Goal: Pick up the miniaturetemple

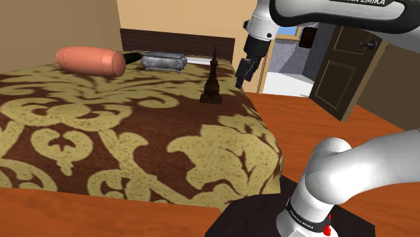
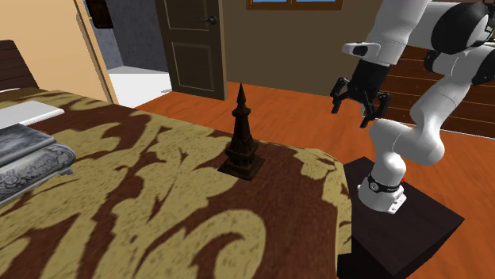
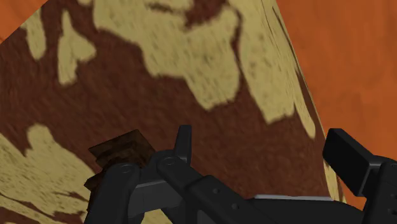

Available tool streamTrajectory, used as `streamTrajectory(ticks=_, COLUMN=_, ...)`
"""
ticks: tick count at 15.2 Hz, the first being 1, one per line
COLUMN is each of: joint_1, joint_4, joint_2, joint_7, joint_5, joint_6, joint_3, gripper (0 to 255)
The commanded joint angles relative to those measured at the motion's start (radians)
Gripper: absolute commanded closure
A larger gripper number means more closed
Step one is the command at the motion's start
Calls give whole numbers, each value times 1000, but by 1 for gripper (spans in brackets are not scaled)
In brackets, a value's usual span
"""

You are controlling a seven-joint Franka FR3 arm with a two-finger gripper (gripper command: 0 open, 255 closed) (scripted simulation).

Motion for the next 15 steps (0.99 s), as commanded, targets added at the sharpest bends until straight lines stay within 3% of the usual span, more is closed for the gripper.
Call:
streamTrajectory(ticks=1, joint_1=0, joint_4=0, joint_2=0, joint_7=0, joint_5=0, joint_6=0, joint_3=0, gripper=0)
streamTrajectory(ticks=8, joint_1=-87, joint_4=177, joint_2=251, joint_7=215, joint_5=-22, joint_6=108, joint_3=51, gripper=0)
streamTrajectory(ticks=15, joint_1=-166, joint_4=414, joint_2=497, joint_7=427, joint_5=-76, joint_6=140, joint_3=79, gripper=0)
